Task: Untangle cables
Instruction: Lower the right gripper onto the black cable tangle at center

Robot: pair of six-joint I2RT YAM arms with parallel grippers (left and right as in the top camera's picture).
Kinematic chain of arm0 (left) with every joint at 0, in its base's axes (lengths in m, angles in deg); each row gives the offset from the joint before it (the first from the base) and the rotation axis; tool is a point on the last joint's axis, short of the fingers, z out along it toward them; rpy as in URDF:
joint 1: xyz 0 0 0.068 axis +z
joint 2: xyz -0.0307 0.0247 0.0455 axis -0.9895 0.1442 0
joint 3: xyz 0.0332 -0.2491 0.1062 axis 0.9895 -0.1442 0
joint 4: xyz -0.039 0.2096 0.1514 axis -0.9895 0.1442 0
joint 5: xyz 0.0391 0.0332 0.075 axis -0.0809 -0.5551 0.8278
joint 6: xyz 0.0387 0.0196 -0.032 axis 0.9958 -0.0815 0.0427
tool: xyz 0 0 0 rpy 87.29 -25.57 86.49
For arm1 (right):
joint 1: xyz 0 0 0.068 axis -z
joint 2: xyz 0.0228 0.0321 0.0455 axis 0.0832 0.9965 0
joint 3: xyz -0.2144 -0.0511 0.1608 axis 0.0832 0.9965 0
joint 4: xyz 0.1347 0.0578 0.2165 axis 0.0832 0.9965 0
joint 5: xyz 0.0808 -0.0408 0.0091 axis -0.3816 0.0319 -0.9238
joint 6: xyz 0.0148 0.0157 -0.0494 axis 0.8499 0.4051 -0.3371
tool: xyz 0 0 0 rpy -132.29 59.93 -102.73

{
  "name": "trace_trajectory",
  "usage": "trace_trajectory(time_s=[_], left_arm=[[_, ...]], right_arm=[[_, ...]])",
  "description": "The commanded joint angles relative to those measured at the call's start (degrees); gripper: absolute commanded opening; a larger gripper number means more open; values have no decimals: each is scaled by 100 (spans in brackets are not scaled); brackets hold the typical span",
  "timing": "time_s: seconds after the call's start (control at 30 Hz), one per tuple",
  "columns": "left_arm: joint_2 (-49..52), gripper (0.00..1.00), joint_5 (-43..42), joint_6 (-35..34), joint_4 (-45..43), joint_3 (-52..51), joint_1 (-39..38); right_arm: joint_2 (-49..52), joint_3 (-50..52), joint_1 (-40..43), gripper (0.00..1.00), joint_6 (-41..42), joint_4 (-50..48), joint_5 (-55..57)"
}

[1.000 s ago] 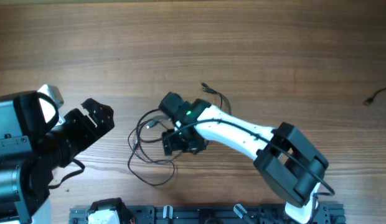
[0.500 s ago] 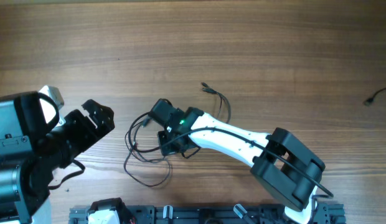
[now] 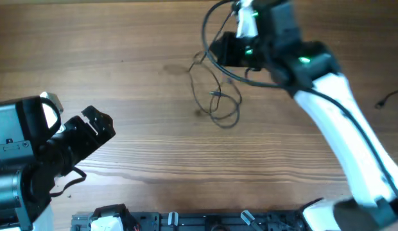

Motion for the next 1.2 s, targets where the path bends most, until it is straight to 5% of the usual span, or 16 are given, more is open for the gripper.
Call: trace_trajectory(time_s=[0.0, 0.13, 0.17, 0.2, 0.23, 0.4, 0.57, 0.7, 0.93, 1.17], left_arm=[[-11, 100, 74, 87, -17, 72, 26], [-11, 100, 74, 90, 50, 72, 26], [-11, 100, 74, 90, 46, 72, 26], [-11, 100, 74, 90, 37, 72, 26], [-11, 100, 74, 90, 37, 72, 26], [-11, 100, 74, 92, 42, 72, 26], [-11, 100, 74, 90, 46, 72, 26], [-11, 100, 74, 90, 52, 72, 26], [-11, 100, 74, 90, 55, 72, 26], [-11, 100, 72, 87, 72, 72, 26]], right_arm=[[-437, -103, -210, 4, -442, 293, 278], [-420, -101, -216, 4, -98, 1335, 2614], [-404, -98, -216, 25, 22, 1705, 3235], [-387, -96, -216, 68, 20, 1910, 3335], [-354, -96, -219, 78, 24, 2011, 3329], [203, 33, -216, 95, -74, 2494, 3285], [1353, 424, -216, 95, -258, 1939, 2903], [2277, 424, -219, 75, -258, 1252, 2004], [3141, 426, -219, 61, -245, 584, 1679], [3298, 431, -212, 47, 1099, 417, 2579]])
